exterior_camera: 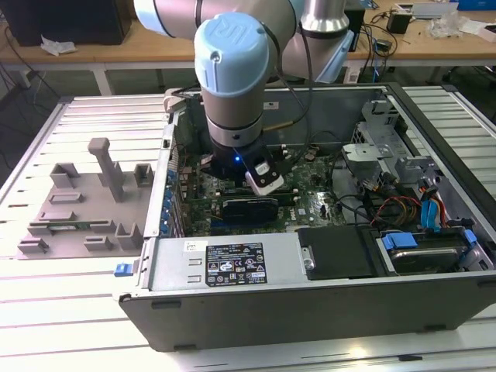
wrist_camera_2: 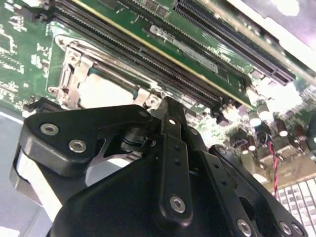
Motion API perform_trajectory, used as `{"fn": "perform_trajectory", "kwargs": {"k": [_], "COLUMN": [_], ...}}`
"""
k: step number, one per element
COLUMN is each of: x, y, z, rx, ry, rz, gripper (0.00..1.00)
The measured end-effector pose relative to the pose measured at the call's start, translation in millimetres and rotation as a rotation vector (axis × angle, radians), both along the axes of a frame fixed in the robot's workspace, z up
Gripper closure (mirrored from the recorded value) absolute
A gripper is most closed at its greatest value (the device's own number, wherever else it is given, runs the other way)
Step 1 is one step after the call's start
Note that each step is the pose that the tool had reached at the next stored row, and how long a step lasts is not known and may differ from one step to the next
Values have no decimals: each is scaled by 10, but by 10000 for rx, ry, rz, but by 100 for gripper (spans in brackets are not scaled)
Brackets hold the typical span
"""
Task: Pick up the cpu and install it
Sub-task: 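Install the second cpu locking lever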
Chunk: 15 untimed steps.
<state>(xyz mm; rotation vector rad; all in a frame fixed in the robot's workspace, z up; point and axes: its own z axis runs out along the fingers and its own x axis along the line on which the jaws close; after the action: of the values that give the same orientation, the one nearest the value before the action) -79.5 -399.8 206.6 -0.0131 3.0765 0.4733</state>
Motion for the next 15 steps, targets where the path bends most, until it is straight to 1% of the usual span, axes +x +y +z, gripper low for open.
{"fn": "perform_trajectory", "kwargs": {"k": [2, 3, 4, 5, 6, 7, 8, 9, 13, 15], "x": [0, 0, 1, 2, 6, 11, 21, 35, 112, 174], "y": [1, 5, 10, 12, 13, 13, 14, 15, 32, 51], "z": [55, 97, 132, 145, 152, 159, 161, 162, 161, 161], "rx": [-59, -129, -225, -305, -396, -513, -596, -642, -688, -703], "ry": [0, 0, -1, 1, 3, 8, 11, 15, 21, 27], "rz": [-10, -23, -39, -53, -68, -89, -119, -170, -380, -556], "gripper": [89, 89, 89, 89, 89, 89, 89, 89, 89, 89]}}
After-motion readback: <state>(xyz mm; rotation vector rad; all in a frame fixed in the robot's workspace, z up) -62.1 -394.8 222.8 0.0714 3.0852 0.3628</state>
